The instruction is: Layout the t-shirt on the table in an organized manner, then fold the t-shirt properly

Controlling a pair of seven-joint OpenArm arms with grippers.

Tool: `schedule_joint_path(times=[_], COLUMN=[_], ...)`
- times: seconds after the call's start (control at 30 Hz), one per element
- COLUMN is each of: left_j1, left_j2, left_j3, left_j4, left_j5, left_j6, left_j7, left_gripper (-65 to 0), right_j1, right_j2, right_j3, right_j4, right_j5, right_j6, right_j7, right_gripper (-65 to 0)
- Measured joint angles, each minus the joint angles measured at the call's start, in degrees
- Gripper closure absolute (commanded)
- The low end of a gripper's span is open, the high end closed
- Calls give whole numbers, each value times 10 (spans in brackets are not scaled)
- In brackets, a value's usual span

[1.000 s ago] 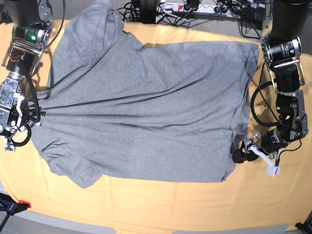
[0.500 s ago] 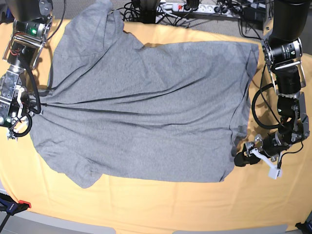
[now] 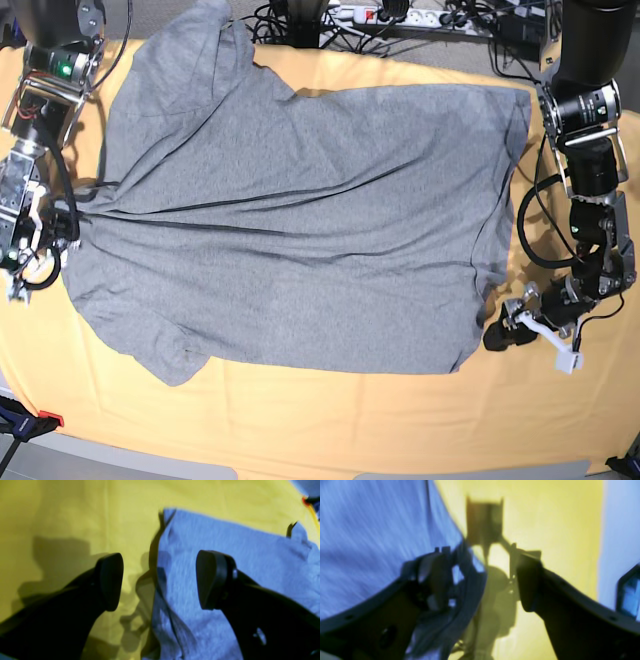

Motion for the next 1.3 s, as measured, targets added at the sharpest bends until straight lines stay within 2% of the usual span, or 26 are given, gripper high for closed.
schedule_joint_path(times=[0.1, 0.33, 0.53, 0.57, 0.63, 0.83, 0.93, 1.17, 1.2, 1.3], left_j1=[-6, -20, -18, -19, -19, -12, -10, -21, -22, -21], left_j2=[0, 25, 74, 79, 87, 93, 93, 89, 88, 87], left_j3=[0, -1, 0, 0, 0, 0, 0, -3, -3, -3], left_j4=[0, 0, 0, 0, -1, -15, -44, -106, -109, -111], left_j5=[1, 105, 165, 174, 190, 235, 230, 215, 205, 160], left_j6=[1, 100, 103, 109, 145, 182, 174, 112, 97, 23], left_j7=[-16, -86, -87, -90, -100, -115, -134, -176, -172, -132], left_gripper=[-461, -467, -467, -467, -467, -467, -467, -467, -467, -467], right_j1=[16, 24, 22, 21, 21, 12, 13, 13, 13, 13], right_j2=[9, 15, 15, 15, 15, 15, 15, 15, 15, 15], right_j3=[0, 0, 0, 0, 0, 0, 0, 0, 0, 0], right_j4=[0, 0, 0, 0, 0, 0, 0, 0, 0, 0], right_j5=[-5, -4, 0, 0, 0, 0, 0, 0, 0, 0], right_j6=[-3, -2, 2, 2, 2, 2, 2, 2, 2, 0], right_j7=[13, 17, 17, 17, 17, 15, 15, 15, 15, 15], right_gripper=[-454, -454, -454, -454, -454, -454, -454, -454, -454, -454])
